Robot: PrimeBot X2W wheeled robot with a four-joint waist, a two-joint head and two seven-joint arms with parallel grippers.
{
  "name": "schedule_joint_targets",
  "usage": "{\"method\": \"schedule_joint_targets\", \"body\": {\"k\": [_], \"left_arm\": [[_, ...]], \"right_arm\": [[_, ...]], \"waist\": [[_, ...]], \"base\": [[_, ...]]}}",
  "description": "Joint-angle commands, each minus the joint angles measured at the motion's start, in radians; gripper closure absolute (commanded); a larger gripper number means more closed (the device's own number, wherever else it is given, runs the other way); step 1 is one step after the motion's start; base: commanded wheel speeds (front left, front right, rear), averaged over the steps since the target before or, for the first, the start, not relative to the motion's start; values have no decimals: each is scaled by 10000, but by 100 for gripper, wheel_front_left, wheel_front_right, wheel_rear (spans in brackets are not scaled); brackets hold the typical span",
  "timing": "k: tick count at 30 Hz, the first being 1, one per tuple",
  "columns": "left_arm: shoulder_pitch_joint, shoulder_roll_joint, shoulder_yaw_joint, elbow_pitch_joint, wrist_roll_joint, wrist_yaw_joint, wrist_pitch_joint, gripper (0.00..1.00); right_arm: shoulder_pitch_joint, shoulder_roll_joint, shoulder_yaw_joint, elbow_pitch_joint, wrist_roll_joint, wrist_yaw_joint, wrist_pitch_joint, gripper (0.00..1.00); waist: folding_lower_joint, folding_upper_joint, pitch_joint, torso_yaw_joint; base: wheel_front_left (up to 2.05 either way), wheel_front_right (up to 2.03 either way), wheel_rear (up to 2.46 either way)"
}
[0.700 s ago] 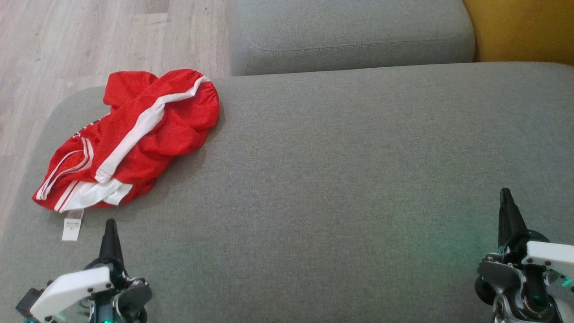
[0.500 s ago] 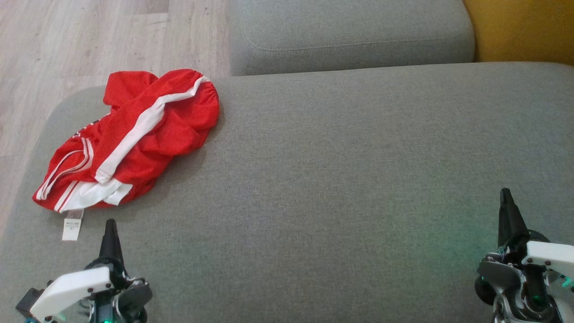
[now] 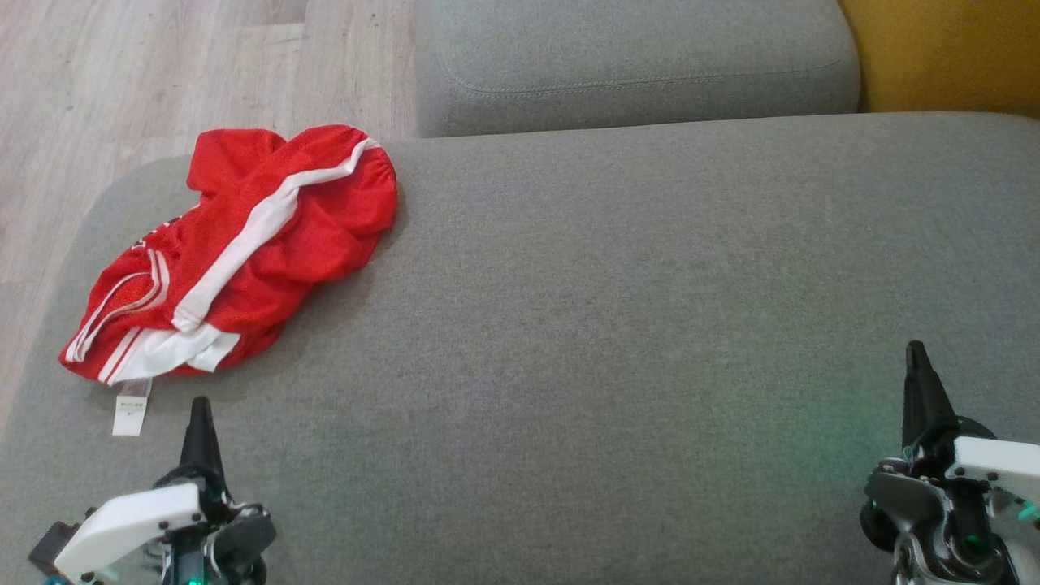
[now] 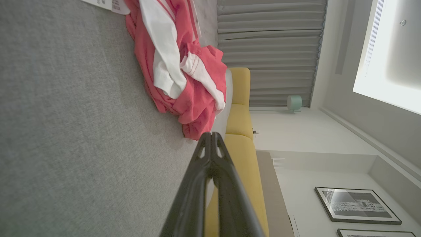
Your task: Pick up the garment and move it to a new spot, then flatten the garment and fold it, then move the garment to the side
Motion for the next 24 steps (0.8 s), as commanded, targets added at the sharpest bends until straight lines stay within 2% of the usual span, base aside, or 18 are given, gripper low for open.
{"method": "schedule_joint_targets", "body": {"k": [1,24], "left_arm": [[-477,41,400,-364,-57,-67,69,100],[-477,41,400,-364,-57,-67,69,100]], "right_arm": [[-467,-70,212,-374,74,69,56,100],[-467,-70,212,-374,74,69,56,100]], "waist": [[0,0,0,0],[0,0,0,0]], "base": [[0,0,0],[0,0,0]]}}
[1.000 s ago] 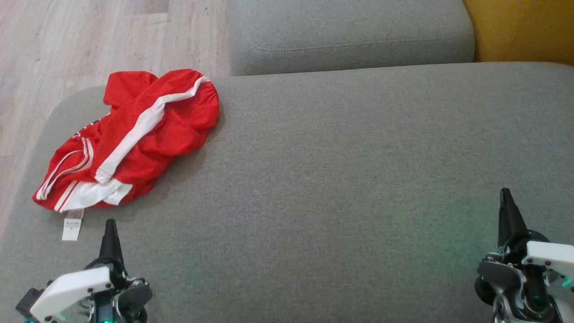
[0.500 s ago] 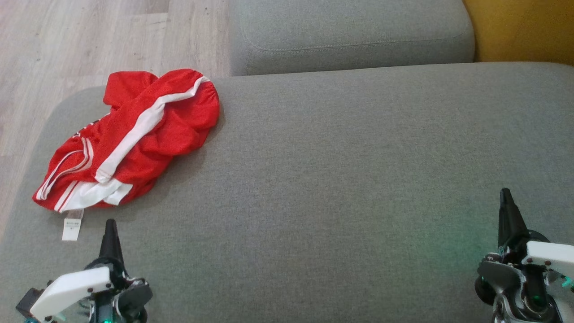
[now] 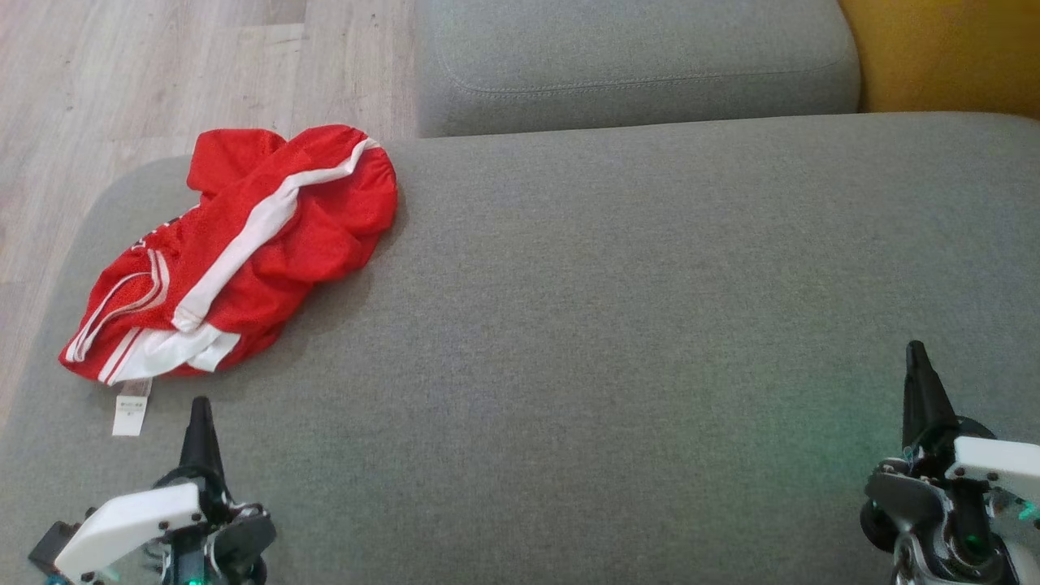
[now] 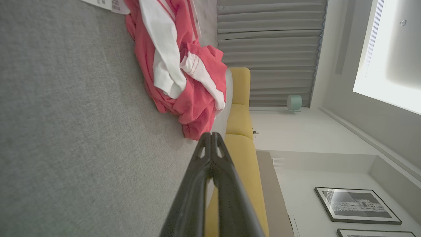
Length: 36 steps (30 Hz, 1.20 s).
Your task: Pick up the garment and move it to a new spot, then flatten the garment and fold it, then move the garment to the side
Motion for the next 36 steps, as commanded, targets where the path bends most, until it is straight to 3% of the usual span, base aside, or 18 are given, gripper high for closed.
{"method": "schedule_joint_targets", "body": {"k": [1,36], "left_arm": [[-477,41,400,-364,-57,-69,69,100],[-477,41,400,-364,-57,-69,69,100]], "right_arm": [[-467,-70,212,-374,74,69,56,100],[-467,-70,212,-374,74,69,56,100]], "waist": [[0,0,0,0],[0,0,0,0]], "base": [[0,0,0],[0,0,0]]}}
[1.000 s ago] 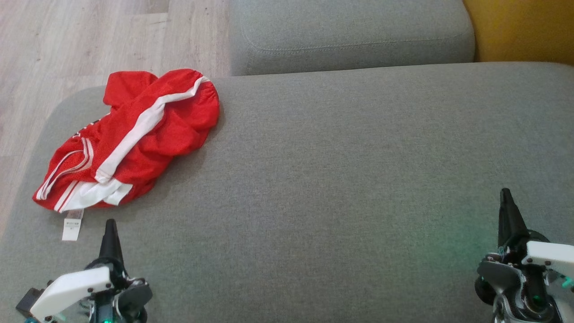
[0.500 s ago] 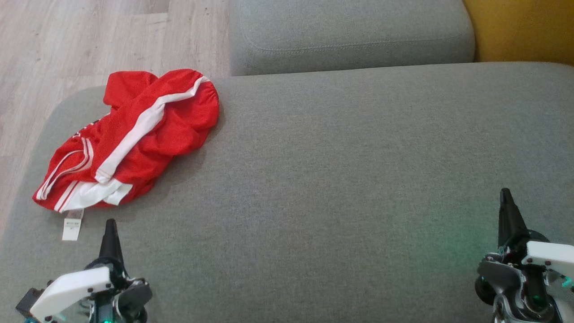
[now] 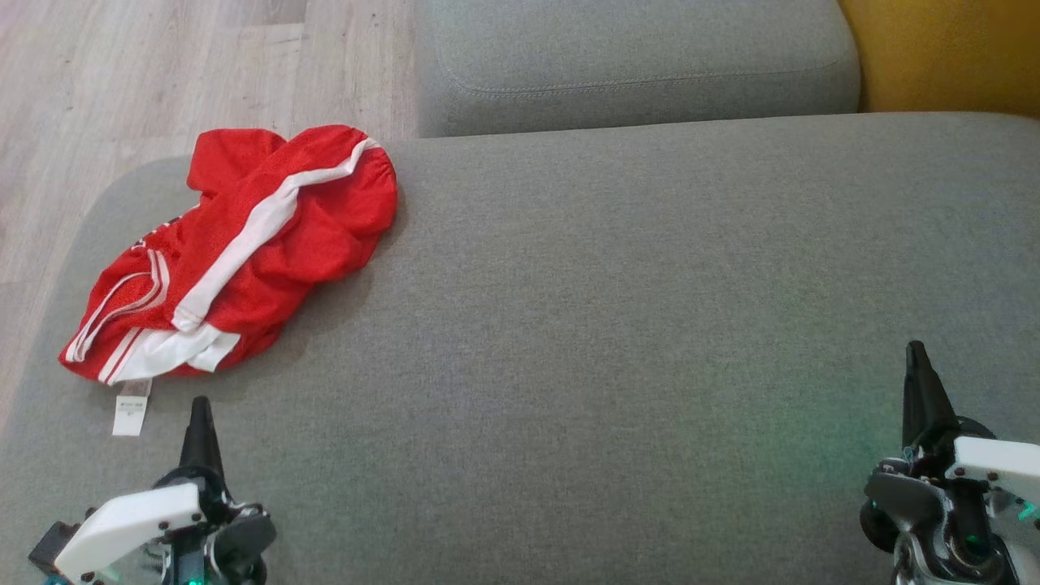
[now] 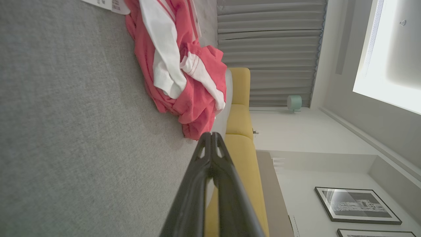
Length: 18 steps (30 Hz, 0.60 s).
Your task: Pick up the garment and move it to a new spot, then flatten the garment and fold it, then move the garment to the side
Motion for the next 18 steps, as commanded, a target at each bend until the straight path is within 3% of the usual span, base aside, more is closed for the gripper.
{"method": "schedule_joint_targets", "body": {"k": [1,18], "left_arm": [[-477,41,400,-364,-57,-67,69,100],[-477,41,400,-364,-57,-67,69,100]], "right_arm": [[-467,-70,212,-374,74,69,56,100],[-467,-70,212,-374,74,69,56,100]], "waist": [[0,0,0,0],[0,0,0,0]], "base": [[0,0,0],[0,0,0]]}}
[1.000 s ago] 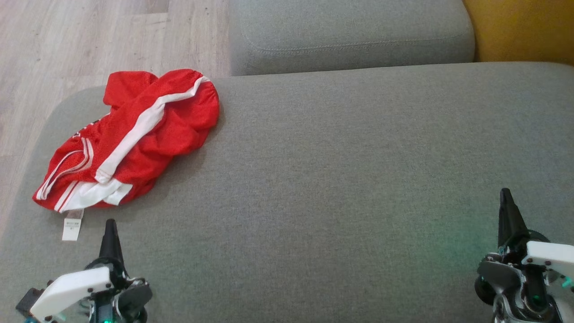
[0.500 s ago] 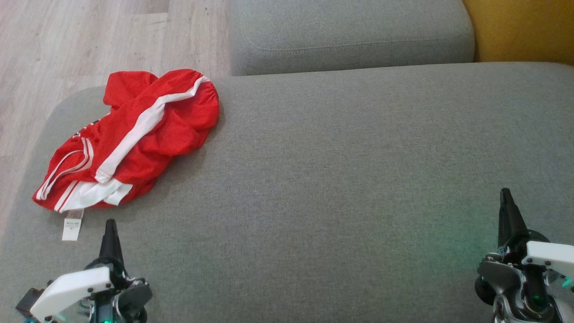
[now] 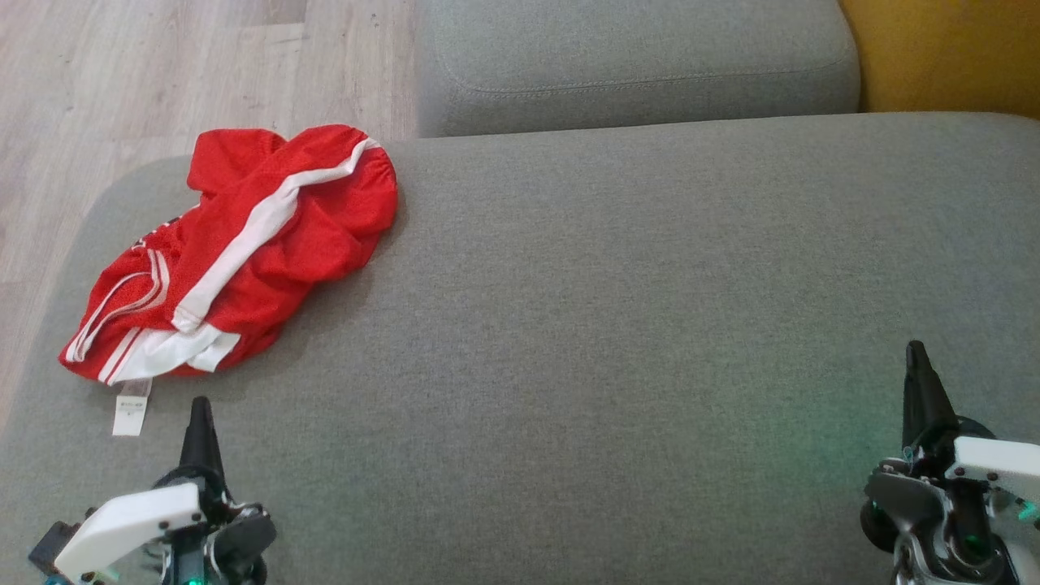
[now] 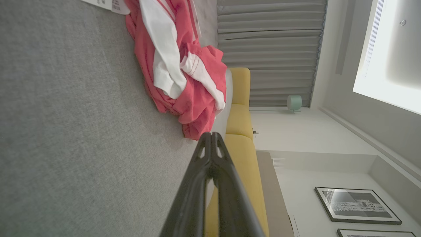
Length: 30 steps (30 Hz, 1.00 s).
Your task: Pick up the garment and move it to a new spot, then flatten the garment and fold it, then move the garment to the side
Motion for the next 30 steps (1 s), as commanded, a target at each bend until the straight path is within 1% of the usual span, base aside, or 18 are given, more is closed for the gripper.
{"method": "schedule_joint_targets", "body": {"k": [1,23,24,27,30], "left_arm": [[-477,41,400,-364,-57,-69,69,100],[-477,41,400,-364,-57,-69,69,100],[4,-2,-15,37,4,8,-8,0],[276,-15,-75,522,2,8,-6,0],[262,-14,-155,514,60,6,-92,0]], "right_arm": [[-467,-70,212,-374,74,69,56,100],[-467,-70,212,-374,74,69,56,100],[4,4,5,37,-2,0,-4,0],[298,21,19,539,-2,-10,-2,0],[302,19,111,511,-22,-8,-84,0]], "waist": [[0,0,0,0],[0,0,0,0],[0,0,0,0],[0,0,0,0],[0,0,-37,3]], "base": [[0,0,0],[0,0,0],[0,0,0],[0,0,0],[0,0,0]]}}
